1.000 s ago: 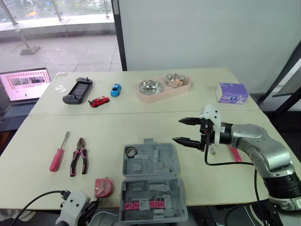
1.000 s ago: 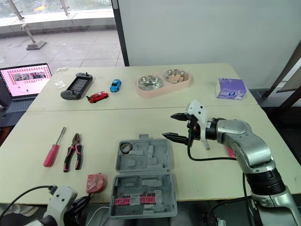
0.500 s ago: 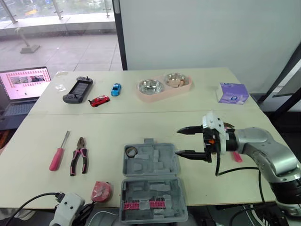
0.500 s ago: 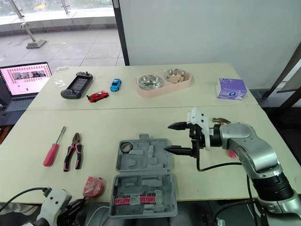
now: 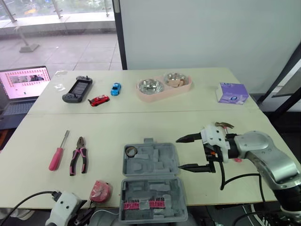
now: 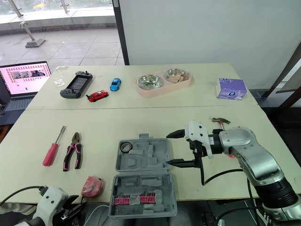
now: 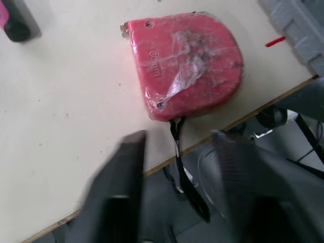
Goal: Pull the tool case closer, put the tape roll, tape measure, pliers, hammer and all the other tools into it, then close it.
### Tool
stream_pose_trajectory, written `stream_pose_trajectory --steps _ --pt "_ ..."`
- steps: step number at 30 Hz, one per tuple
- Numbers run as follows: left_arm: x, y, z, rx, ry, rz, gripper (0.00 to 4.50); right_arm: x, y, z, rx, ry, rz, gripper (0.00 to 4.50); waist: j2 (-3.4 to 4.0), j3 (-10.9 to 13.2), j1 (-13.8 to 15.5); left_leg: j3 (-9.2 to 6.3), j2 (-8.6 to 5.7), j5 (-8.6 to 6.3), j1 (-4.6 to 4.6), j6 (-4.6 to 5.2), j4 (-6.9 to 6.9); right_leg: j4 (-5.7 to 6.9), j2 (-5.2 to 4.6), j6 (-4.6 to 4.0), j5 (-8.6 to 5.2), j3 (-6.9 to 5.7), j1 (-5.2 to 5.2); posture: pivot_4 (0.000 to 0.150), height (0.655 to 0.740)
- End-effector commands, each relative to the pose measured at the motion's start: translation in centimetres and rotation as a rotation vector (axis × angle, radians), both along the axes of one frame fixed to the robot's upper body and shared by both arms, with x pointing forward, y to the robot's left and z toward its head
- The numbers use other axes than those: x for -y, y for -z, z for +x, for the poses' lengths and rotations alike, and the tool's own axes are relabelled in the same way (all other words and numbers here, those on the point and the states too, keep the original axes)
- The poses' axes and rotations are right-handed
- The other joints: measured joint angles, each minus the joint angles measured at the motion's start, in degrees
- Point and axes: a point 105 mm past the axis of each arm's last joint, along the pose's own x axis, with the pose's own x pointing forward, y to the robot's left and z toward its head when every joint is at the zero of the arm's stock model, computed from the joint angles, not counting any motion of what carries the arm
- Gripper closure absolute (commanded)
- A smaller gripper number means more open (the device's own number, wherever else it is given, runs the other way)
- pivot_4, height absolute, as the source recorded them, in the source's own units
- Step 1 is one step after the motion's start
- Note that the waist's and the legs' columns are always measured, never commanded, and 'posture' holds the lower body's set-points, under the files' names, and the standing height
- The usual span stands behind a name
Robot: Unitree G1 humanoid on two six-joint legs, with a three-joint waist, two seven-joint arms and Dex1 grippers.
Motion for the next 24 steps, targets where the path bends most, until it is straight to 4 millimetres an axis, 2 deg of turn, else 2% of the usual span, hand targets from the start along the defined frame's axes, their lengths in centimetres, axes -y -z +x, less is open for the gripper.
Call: stream_pose_trajectory --steps 1,6,8,11,13,15,18,24 --pt "-0.1 -2.1 -0.2 0.031 0.062 -0.003 0.17 0.0 -0.9 -0.3 0.042 -0.007 0.012 0.0 -0.02 0.0 0.0 0.0 0.0 0.0 -0.01 0.0 0.01 0.0 0.0 0.0 0.0 0.0 0.0 0.15 0.736" --pt "-0.8 -4.8 -1.7 -0.029 0.242 -0.016 0.08 0.1 -1.1 -0.1 0.048 0.02 0.027 0.0 -0.09 0.1 -0.1 0.0 0.05 0.0 0.0 0.0 0.0 0.01 0.03 -0.03 -0.01 -0.03 -0.01 0.15 0.736" --pt "-2.0 -5.7 -1.8 -0.067 0.322 -0.014 0.08 0.1 -1.1 0.0 0.051 0.033 0.036 0.0 -0.07 0.1 0.0 0.03 0.03 0.0 0.01 0.0 0.01 0.01 0.02 -0.04 -0.01 -0.01 -0.01 0.15 0.736" --pt "-4.3 -7.3 -1.0 -0.103 0.466 -0.004 0.08 -0.1 -1.1 0.0 0.058 0.048 0.044 0.0 0.0 0.1 0.1 0.02 0.04 0.0 0.02 0.0 0.01 0.04 0.03 -0.17 -0.08 -0.05 -0.01 0.15 0.736" --pt "-5.0 -8.2 0.0 -0.099 0.621 -0.014 0.08 -0.3 -1.2 -0.2 0.062 0.05 0.059 0.0 0.0 0.1 0.0 0.02 0.03 0.0 0.0 0.0 0.0 0.05 0.04 -0.18 -0.07 -0.06 -0.01 0.15 0.736" --pt "-5.7 -8.2 0.6 -0.091 0.76 0.009 0.08 -0.6 -1.4 -0.4 0.068 0.05 0.069 0.0 0.01 0.1 -0.1 0.05 0.02 0.0 -0.01 0.0 0.0 0.02 0.03 -0.18 -0.07 -0.04 0.0 0.15 0.736" --pt "-6.2 -7.2 2.4 -0.044 0.91 0.071 0.08 -0.8 -1.5 -0.6 0.073 0.053 0.073 0.0 0.06 0.2 -0.3 0.05 0.03 0.0 -0.01 0.0 -0.02 0.0 0.03 -0.18 -0.05 -0.04 -0.02 0.15 0.736" --pt "-4.3 -5.9 5.2 0.039 1.067 0.046 0.08 -0.4 -1.8 -0.9 0.084 0.086 0.057 0.0 0.06 0.2 -0.2 0.04 0.04 0.0 -0.01 0.0 -0.02 0.04 0.03 0.03 0.08 -0.03 -0.07 0.15 0.736"
